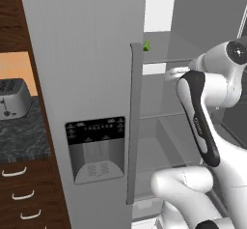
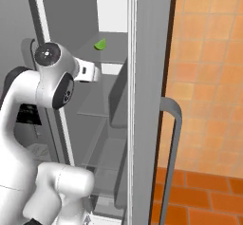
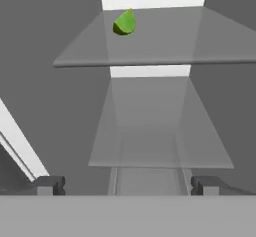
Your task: Place one lemon wedge and one chicken drumstick in each tupperware on the nearby counter, to pack two identical lunches.
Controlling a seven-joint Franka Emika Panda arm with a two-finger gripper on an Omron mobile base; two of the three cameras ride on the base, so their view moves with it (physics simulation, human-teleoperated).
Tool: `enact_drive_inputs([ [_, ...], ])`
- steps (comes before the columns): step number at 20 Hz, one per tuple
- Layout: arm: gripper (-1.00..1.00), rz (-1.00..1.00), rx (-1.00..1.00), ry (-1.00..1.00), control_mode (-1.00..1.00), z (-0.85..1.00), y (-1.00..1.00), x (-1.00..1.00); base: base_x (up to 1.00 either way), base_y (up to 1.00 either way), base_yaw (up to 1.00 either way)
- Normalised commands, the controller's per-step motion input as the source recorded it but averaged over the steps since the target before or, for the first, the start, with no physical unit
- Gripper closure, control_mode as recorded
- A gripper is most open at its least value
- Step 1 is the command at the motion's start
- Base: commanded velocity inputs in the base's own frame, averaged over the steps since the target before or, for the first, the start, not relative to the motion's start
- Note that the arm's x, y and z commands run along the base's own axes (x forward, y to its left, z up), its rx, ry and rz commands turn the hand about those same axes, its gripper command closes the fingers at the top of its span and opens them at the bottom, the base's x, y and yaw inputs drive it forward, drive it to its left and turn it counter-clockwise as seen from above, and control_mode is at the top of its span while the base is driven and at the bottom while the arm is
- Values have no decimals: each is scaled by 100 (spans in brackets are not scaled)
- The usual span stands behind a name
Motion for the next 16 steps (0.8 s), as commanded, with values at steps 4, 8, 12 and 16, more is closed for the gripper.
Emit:
enact_drive_inputs([
  [4,-100,-3,0,-4,-100,42,-3,44,0,0,0],
  [8,-100,1,3,-12,-100,17,-9,49,0,0,0],
  [12,-100,8,0,-4,-100,1,-7,61,0,0,0],
  [16,-100,12,0,0,-100,0,0,67,0,0,0],
])
